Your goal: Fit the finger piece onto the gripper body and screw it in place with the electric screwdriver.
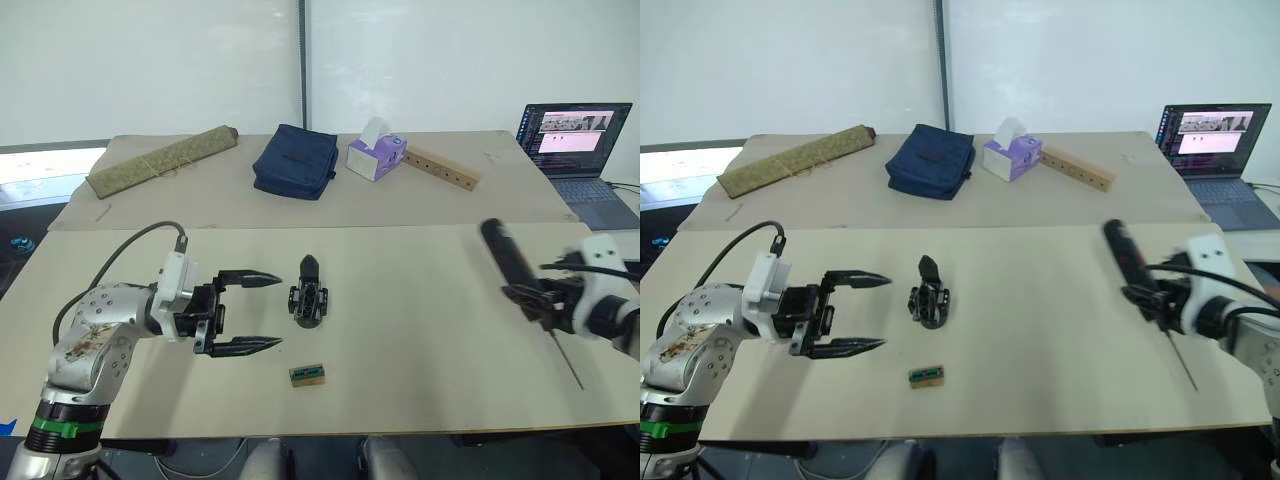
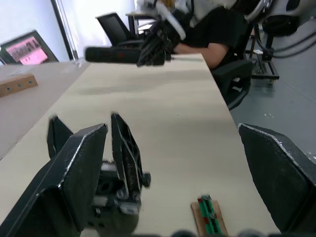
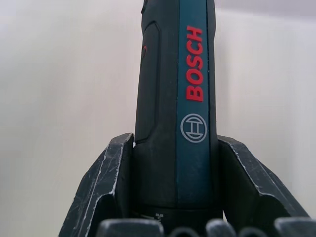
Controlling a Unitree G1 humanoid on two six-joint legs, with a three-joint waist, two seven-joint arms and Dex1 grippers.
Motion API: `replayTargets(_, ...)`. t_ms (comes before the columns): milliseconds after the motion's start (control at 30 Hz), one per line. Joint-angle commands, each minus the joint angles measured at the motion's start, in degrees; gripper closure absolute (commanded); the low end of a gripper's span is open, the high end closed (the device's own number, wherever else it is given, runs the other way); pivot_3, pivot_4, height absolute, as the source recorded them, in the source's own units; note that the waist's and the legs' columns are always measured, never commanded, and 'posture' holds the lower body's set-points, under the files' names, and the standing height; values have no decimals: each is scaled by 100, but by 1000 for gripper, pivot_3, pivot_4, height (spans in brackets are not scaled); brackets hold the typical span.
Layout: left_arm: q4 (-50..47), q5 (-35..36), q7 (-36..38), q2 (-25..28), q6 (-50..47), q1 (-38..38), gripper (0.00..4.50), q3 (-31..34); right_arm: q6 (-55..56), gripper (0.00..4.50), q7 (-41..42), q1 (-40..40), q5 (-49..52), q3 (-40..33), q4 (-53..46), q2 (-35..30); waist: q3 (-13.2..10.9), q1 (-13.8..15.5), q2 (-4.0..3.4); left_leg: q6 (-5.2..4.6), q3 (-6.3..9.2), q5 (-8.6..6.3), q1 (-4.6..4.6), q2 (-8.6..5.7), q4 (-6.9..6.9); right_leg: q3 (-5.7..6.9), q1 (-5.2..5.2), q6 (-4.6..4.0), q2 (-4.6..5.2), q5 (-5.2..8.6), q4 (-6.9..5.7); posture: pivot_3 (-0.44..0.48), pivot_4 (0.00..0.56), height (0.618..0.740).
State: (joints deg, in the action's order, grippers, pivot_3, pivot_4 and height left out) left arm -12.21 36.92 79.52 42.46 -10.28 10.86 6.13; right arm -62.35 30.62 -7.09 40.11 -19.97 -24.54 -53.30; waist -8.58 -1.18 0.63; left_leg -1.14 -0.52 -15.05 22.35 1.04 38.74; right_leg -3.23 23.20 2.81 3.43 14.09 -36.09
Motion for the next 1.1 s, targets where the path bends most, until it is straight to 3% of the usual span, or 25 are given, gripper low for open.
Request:
replayTargets(33,134,-95,89,28,327,-181,0,217,-58,2530,88,148,-106,653,-866,-219,-1,34,2,0,1,0,0,0,0,0,2,-1,0,1,-1,0,150,740)
replayTargets(200,140,-146,114,54,466,-418,0,244,412,2530,158,261,-652,1411,-750,-201,-7,114,11,1,-1,0,22,-11,23,-20,4,8,19,-3,9,0,150,740)
replayTargets(300,81,-149,85,70,446,-497,0,220,1089,2530,651,234,-1197,2007,-338,-430,-8,98,14,1,-15,0,21,-20,25,-33,3,19,33,-7,14,0,150,740)
replayTargets(500,-6,-165,87,73,418,-482,0,145,1071,2530,1157,-157,-1207,2185,141,-380,-10,48,16,0,-15,0,15,-16,23,-34,4,20,21,-8,8,0,150,740)
replayTargets(567,-52,-213,108,107,456,-503,0,134,968,1482,1206,-229,-1166,2106,157,-376,-10,43,17,0,-14,0,13,-15,21,-35,4,18,13,-8,6,0,150,740)
replayTargets(700,-151,-223,69,82,435,-592,0,139,954,161,1289,-263,-1204,2038,99,-431,-10,45,17,0,-13,0,10,-12,19,-35,4,16,7,-8,5,0,150,740)
replayTargets(900,-119,-288,149,72,500,-682,0,76,-239,28,1807,-1135,-604,1910,-159,-1130,-15,30,13,1,-17,0,6,-8,20,-44,5,16,12,-8,2,0,150,740)
replayTargets(1033,-30,-296,197,52,528,-587,0,23,-1956,28,1881,-2291,-239,2630,-402,-1599,-15,33,13,1,-16,0,2,0,13,-39,8,7,8,-5,1,0,150,740)
replayTargets(1100,62,-324,239,17,572,-483,0,-45,-2362,28,1966,-2988,-378,3509,-571,-1833,-16,33,12,1,-14,-1,4,4,10,-36,13,2,8,-4,0,0,150,740)
